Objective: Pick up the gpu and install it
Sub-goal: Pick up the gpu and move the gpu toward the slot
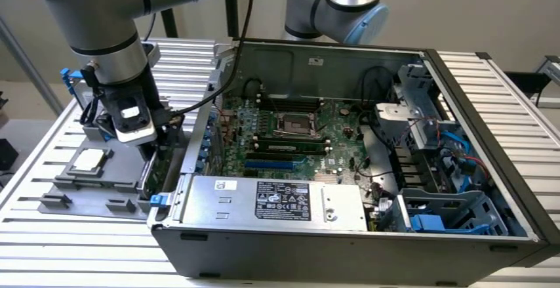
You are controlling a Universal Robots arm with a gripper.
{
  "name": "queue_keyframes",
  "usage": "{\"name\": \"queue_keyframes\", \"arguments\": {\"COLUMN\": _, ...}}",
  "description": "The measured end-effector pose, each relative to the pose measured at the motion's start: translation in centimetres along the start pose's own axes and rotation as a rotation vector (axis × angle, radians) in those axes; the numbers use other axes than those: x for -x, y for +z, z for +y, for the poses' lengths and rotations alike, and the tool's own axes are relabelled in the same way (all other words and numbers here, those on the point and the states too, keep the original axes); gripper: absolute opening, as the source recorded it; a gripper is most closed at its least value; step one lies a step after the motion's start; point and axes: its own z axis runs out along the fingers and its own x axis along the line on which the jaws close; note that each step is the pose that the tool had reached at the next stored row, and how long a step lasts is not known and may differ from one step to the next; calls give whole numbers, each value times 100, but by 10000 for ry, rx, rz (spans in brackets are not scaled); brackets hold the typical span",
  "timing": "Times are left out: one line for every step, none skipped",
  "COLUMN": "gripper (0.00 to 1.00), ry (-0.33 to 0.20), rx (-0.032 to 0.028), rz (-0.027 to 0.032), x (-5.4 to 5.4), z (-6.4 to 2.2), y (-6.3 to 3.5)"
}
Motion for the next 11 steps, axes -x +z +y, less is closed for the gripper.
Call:
{"name": "queue_keyframes", "arguments": {"gripper": 31, "ry": 0, "rx": -1, "rz": 2, "x": 0, "z": 0, "y": 0}}
{"name": "queue_keyframes", "arguments": {"gripper": 31, "ry": -1, "rx": -1, "rz": 2, "x": 0, "z": 0, "y": -1}}
{"name": "queue_keyframes", "arguments": {"gripper": 31, "ry": -1, "rx": -1, "rz": 2, "x": 1, "z": 0, "y": 0}}
{"name": "queue_keyframes", "arguments": {"gripper": 26, "ry": -1, "rx": -1, "rz": 2, "x": 1, "z": 0, "y": 0}}
{"name": "queue_keyframes", "arguments": {"gripper": 26, "ry": -1, "rx": 0, "rz": 3, "x": 1, "z": 0, "y": 0}}
{"name": "queue_keyframes", "arguments": {"gripper": 26, "ry": -1, "rx": 0, "rz": 3, "x": 1, "z": 0, "y": 0}}
{"name": "queue_keyframes", "arguments": {"gripper": 26, "ry": 0, "rx": 0, "rz": 2, "x": 1, "z": 0, "y": 0}}
{"name": "queue_keyframes", "arguments": {"gripper": 26, "ry": 0, "rx": -1, "rz": 7, "x": 1, "z": 0, "y": 0}}
{"name": "queue_keyframes", "arguments": {"gripper": 26, "ry": -2, "rx": -1, "rz": 25, "x": 3, "z": 0, "y": 2}}
{"name": "queue_keyframes", "arguments": {"gripper": 26, "ry": -4, "rx": -4, "rz": 61, "x": 6, "z": -1, "y": 2}}
{"name": "queue_keyframes", "arguments": {"gripper": 26, "ry": -3, "rx": -11, "rz": 137, "x": 10, "z": -1, "y": 2}}
